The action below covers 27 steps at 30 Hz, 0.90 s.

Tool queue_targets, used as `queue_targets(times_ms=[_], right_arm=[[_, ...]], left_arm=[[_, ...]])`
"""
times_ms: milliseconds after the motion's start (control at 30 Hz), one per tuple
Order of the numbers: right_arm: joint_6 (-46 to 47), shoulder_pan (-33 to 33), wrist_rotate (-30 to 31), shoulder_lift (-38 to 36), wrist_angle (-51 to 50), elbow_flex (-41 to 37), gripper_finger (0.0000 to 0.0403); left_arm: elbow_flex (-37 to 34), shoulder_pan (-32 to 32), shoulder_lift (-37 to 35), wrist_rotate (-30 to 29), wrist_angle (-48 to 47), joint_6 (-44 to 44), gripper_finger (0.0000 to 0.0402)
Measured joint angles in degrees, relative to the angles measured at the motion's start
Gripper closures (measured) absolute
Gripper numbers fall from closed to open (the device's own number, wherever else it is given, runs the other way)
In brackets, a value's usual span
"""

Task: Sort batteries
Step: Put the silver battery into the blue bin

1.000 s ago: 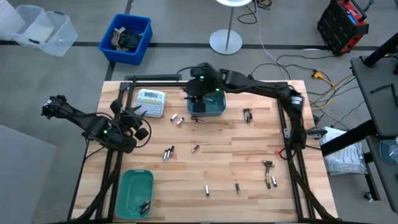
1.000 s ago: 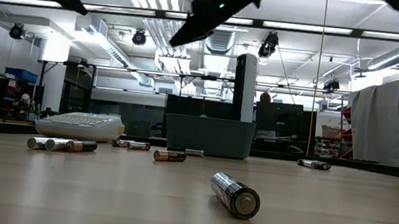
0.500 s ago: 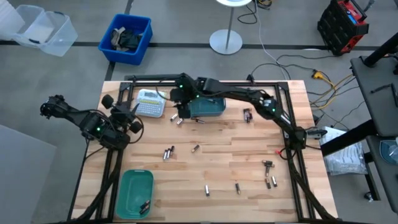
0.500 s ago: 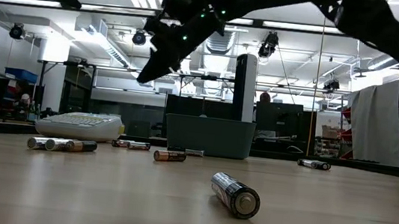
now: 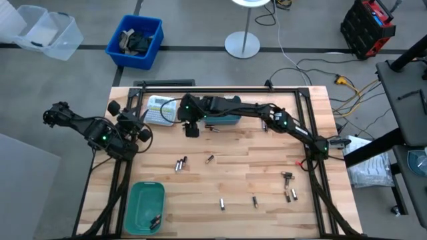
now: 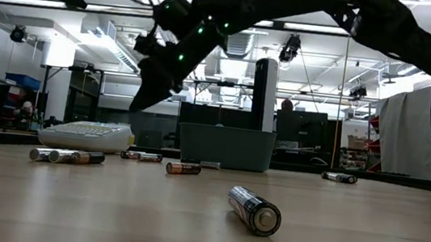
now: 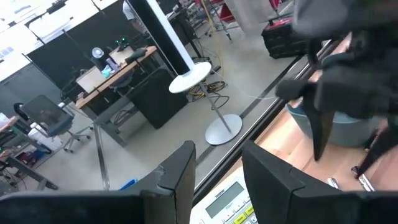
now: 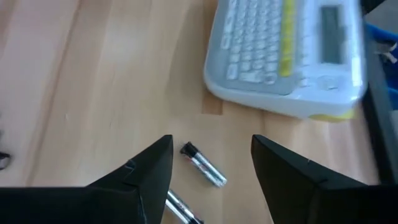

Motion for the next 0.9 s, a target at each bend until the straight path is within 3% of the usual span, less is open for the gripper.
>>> queue_targets(times_ms=[533,900], right_arm=[[1.53,-0.48,-0.04,2.89,3.39,-0.46,0.0178],[1.03,-0.67,-0.14,2.94,9.29,-6.95,0.0179]], left_arm=[[-0.01,0.0,0.78,0.04,0.19,-0.02,0.0288],[0.0,0.0,1.09,0.07,0.26,-0.02,0.0288]])
